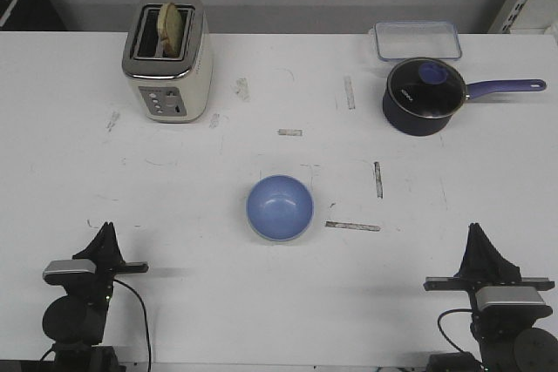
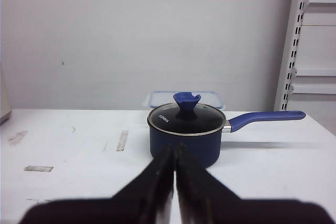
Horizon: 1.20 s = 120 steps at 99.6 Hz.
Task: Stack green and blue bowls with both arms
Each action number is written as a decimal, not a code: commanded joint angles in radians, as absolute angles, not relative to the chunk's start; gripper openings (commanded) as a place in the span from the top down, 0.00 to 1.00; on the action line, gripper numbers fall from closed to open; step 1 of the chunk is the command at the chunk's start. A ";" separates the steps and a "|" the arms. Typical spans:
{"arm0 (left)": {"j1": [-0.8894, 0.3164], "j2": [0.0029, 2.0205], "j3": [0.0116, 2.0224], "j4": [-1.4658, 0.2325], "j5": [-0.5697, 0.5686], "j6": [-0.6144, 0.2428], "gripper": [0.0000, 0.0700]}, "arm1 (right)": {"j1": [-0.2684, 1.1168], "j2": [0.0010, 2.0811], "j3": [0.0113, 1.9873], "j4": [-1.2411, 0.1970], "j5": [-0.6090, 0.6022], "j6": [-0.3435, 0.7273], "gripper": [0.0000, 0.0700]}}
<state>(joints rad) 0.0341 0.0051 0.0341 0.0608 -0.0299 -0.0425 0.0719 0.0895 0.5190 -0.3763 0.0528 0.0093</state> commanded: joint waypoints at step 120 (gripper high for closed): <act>0.034 0.003 0.013 0.077 -0.033 -0.038 1.00 | -0.048 0.001 0.012 -0.055 0.052 -0.022 1.00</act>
<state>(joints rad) 0.0341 0.0051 0.0341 0.0605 -0.0296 -0.0425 -0.0467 0.0021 0.0147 -0.0772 0.0521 -0.0216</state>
